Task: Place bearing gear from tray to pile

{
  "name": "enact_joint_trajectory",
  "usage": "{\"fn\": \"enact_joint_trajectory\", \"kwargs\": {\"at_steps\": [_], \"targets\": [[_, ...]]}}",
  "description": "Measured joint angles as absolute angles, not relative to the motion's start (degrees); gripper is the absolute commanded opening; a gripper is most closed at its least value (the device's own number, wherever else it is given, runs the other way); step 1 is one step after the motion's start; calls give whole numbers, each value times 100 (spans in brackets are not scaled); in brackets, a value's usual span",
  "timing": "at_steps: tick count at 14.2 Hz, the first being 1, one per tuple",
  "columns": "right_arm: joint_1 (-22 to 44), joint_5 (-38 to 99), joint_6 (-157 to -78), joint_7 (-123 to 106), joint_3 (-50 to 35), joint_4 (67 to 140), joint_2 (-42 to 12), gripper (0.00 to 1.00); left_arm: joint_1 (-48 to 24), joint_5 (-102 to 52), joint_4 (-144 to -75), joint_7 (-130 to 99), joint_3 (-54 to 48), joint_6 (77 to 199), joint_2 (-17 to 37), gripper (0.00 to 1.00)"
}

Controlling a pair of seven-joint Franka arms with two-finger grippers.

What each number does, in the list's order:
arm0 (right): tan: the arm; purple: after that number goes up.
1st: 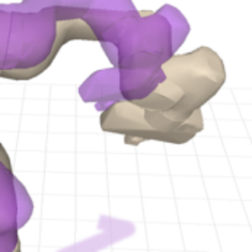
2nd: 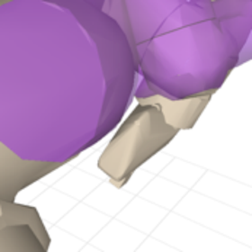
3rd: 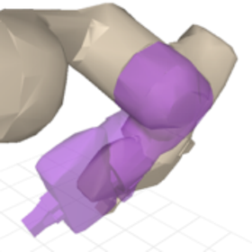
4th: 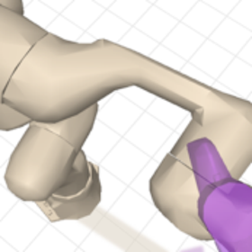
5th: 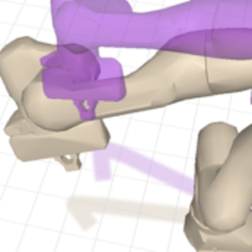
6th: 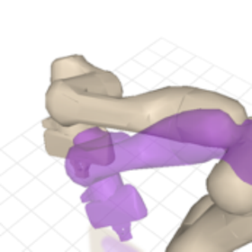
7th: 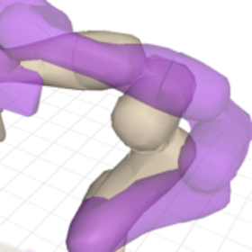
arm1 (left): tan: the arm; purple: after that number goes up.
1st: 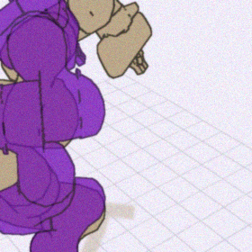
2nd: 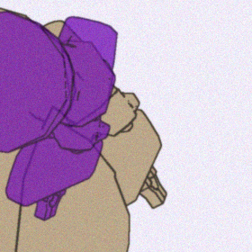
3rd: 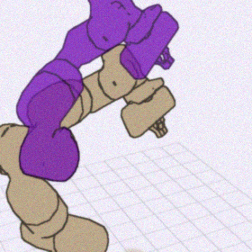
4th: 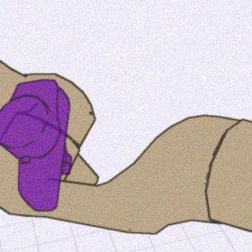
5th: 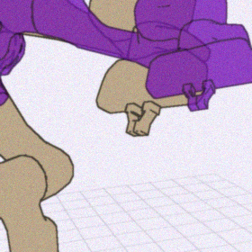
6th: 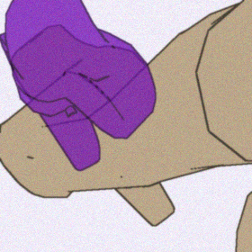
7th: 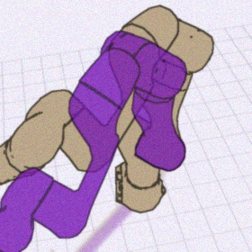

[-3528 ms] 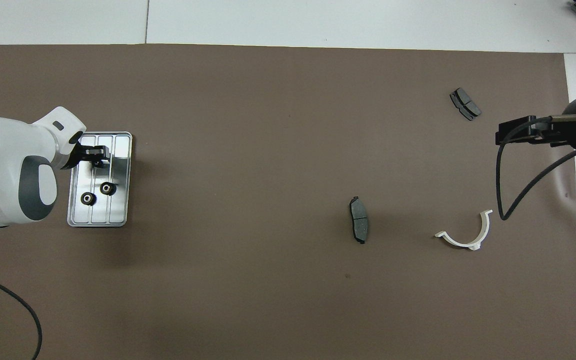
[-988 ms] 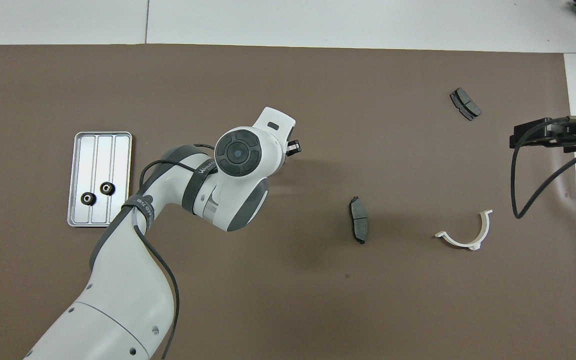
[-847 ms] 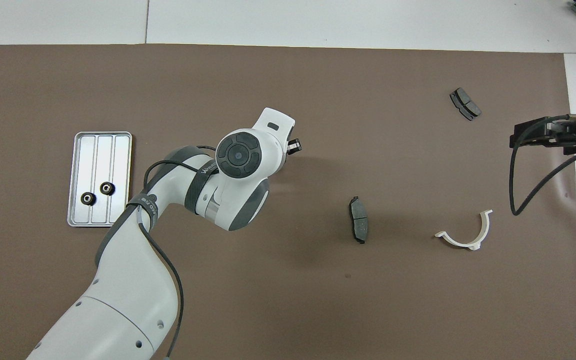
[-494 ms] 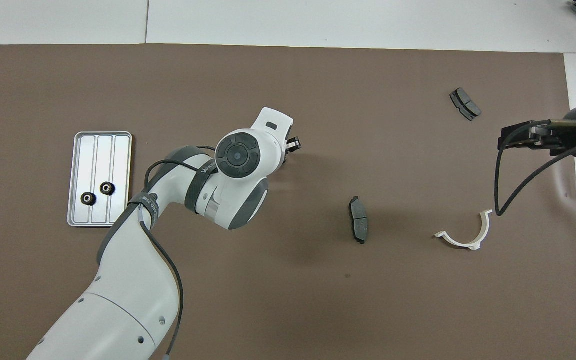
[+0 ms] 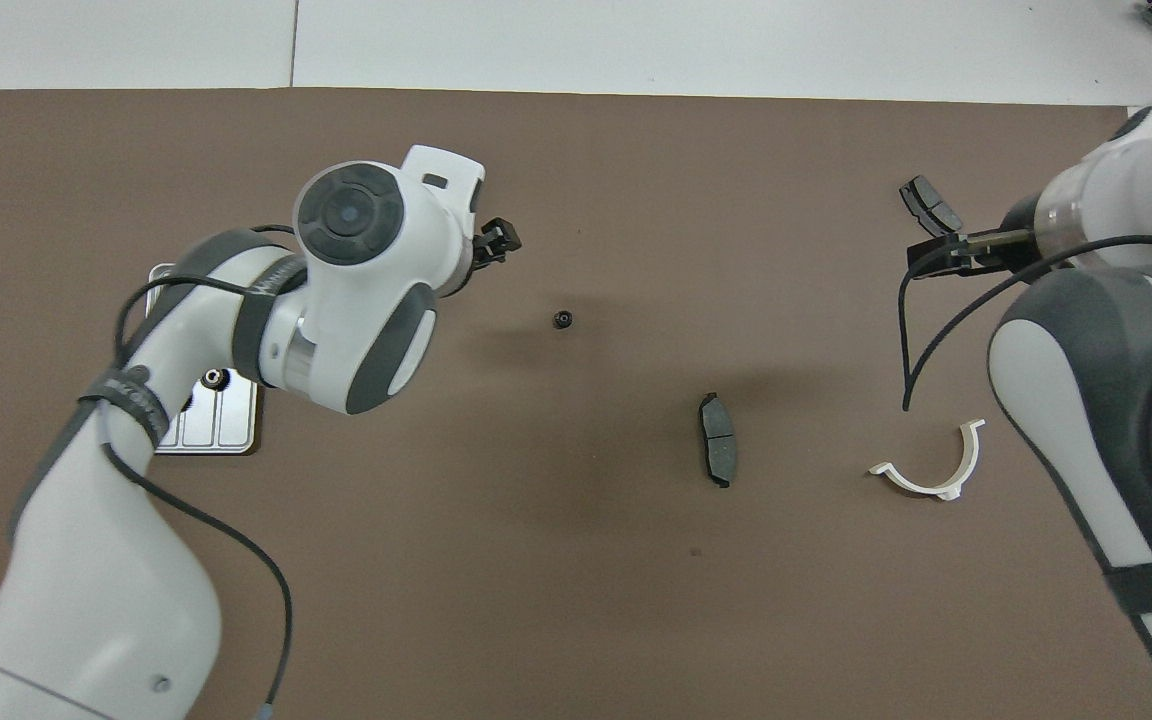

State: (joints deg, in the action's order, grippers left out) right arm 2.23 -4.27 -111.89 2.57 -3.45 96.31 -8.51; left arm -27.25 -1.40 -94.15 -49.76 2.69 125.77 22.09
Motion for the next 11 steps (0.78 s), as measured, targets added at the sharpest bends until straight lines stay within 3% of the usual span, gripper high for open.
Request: {"fn": "enact_joint_trajectory", "kwargs": {"at_steps": [5, 11], "targets": [[1045, -844, -11443, 1102, -361, 8563, -2120, 100, -1341, -128, -9662, -4493, 295, 11397, 1613, 100], [2038, -951, -12433, 2318, -340, 7747, -3239, 100, -508, -128, -10951, -4483, 297, 12203, 1341, 100]]}}
